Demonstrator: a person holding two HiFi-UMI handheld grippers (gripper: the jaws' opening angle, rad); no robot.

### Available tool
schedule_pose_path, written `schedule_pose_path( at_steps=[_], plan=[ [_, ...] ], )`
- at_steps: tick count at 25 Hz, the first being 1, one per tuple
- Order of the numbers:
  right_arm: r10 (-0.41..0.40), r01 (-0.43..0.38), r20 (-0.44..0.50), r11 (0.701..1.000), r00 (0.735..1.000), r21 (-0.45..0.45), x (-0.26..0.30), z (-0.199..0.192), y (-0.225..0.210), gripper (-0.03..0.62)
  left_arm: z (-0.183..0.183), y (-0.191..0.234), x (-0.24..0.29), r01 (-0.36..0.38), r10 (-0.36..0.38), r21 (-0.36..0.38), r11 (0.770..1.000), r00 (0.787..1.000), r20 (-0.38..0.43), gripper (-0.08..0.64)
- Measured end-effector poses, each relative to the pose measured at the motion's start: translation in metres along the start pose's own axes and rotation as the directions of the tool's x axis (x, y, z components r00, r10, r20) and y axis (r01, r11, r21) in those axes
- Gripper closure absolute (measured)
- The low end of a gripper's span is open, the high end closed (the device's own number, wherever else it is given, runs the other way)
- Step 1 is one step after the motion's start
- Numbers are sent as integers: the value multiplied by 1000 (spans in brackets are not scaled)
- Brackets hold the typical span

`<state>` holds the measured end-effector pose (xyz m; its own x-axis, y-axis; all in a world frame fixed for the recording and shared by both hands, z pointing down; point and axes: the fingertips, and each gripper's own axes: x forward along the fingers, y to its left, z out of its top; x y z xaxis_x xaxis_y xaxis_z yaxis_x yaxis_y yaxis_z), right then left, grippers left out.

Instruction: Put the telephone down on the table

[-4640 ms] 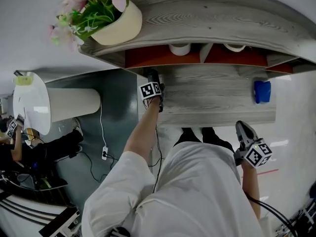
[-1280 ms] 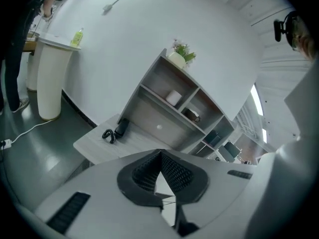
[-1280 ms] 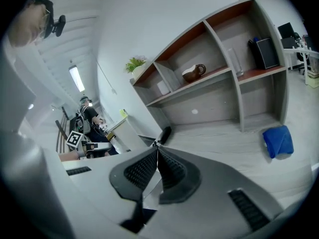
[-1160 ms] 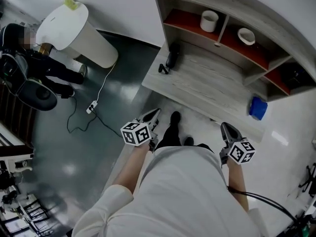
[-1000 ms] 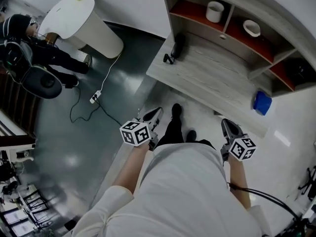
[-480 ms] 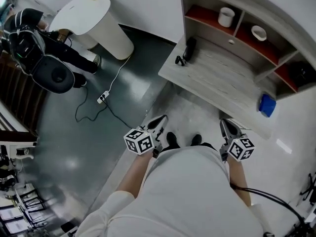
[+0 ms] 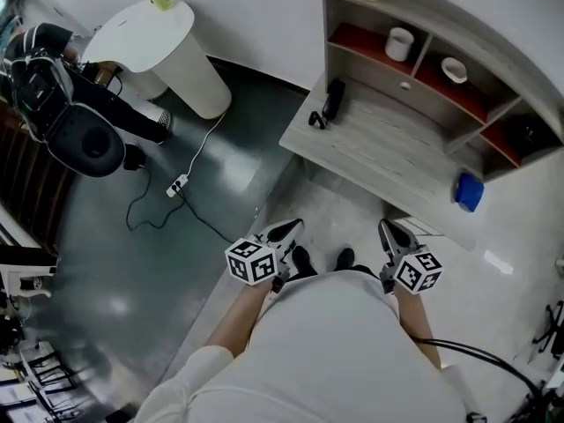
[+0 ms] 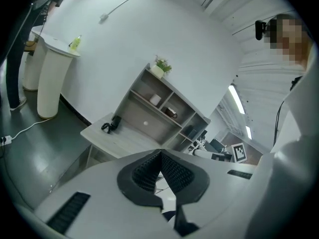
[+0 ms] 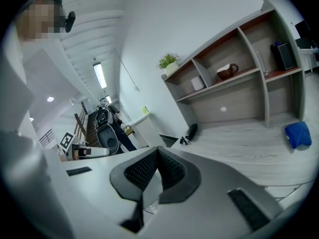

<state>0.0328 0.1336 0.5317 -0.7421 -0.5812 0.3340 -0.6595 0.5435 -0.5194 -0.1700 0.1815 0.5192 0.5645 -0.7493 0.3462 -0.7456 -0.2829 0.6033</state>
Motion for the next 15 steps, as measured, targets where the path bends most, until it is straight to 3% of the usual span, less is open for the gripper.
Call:
schedule_pose_path(
  at_steps=[15],
  plan=[
    [-47, 47, 7, 999, 999, 2, -18, 4, -11, 577, -9, 2, 4, 9, -9, -18, 1000, 1000, -23, 551]
  ],
)
